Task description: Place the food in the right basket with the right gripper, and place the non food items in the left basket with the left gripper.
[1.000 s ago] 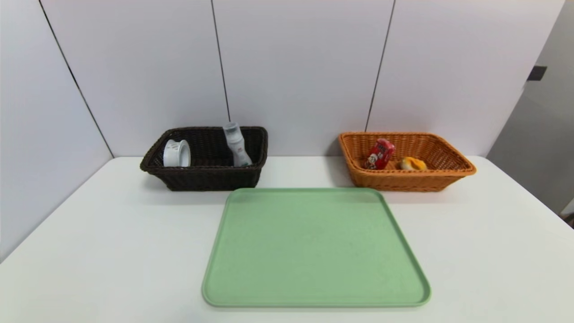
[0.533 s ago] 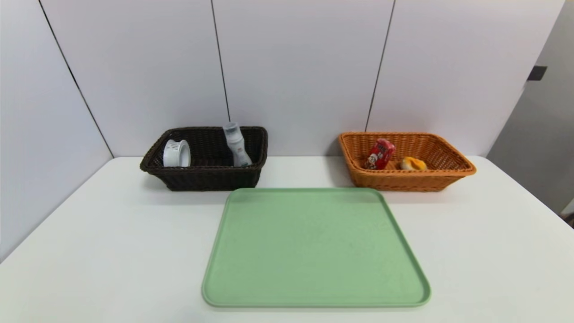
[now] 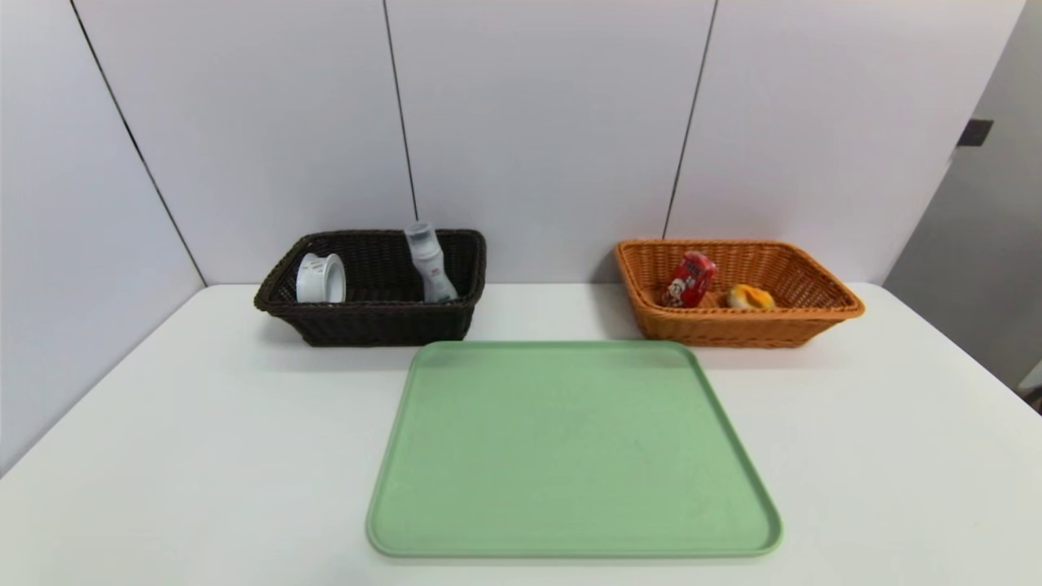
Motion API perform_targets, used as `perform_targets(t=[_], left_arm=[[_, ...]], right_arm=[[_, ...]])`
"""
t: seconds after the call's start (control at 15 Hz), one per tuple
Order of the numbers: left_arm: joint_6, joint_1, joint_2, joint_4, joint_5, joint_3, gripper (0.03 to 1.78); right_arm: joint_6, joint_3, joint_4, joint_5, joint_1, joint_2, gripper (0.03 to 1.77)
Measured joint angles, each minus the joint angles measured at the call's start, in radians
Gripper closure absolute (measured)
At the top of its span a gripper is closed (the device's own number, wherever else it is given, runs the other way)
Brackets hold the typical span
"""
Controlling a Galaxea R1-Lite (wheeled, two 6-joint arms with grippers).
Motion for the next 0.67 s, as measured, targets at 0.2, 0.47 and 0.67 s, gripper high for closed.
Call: perform_targets(t=[0.2,0.47,0.67], left_arm=[[-0.003,0.0,0.0,0.0,0.0,0.0,0.12],[-0.003,0.0,0.0,0.0,-0.001,0.0,0.12],[-0.003,0.0,0.0,0.0,0.0,0.0,0.12]], right_arm=[[-0.002,0.0,-0.001,-0.008,0.0,0.0,0.09],[0.002,0.0,0.0,-0.006,0.001,0.0,0.09],[0.001,0.0,-0.001,-0.006,0.001,0.0,0.09]])
